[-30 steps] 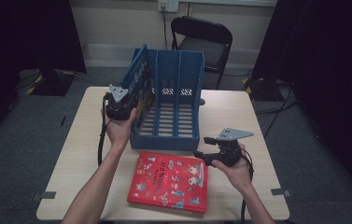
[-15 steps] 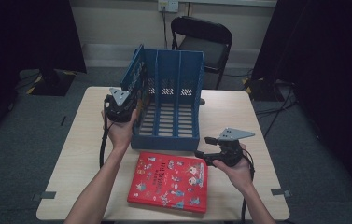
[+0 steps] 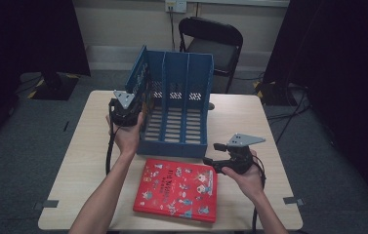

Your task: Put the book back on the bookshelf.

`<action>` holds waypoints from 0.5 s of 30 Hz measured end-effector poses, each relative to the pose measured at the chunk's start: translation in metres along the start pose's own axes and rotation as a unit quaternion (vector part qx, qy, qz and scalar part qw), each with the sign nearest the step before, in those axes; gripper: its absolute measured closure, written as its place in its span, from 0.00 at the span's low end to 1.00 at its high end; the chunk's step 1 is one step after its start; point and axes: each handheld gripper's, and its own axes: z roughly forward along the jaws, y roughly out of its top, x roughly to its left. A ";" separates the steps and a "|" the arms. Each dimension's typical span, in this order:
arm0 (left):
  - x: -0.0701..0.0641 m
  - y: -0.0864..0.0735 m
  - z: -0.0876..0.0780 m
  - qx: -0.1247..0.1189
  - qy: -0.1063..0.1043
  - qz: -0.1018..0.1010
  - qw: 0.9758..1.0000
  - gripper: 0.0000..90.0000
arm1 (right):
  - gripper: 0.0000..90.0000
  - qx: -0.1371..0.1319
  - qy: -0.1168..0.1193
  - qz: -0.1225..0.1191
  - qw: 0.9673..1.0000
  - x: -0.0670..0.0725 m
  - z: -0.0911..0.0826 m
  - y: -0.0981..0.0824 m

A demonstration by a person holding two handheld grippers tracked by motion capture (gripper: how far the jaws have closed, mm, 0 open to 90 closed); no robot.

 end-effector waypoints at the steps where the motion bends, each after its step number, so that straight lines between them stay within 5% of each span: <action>1: 0.000 0.000 0.000 0.000 0.000 0.001 1.000 0.91 | 0.32 0.000 0.000 -0.001 1.000 0.000 0.000 0.000; 10: 0.009 0.000 -0.001 0.006 -0.018 -0.012 1.000 0.89 | 0.32 0.000 0.001 -0.001 1.000 0.000 0.000 0.000; 14: 0.011 0.000 -0.004 0.005 -0.024 -0.012 1.000 0.81 | 0.32 0.001 0.000 0.000 1.000 0.000 0.000 0.000; 15: 0.013 0.000 -0.005 0.008 -0.039 -0.022 0.999 0.81 | 0.32 0.001 0.000 0.000 1.000 0.000 0.000 0.000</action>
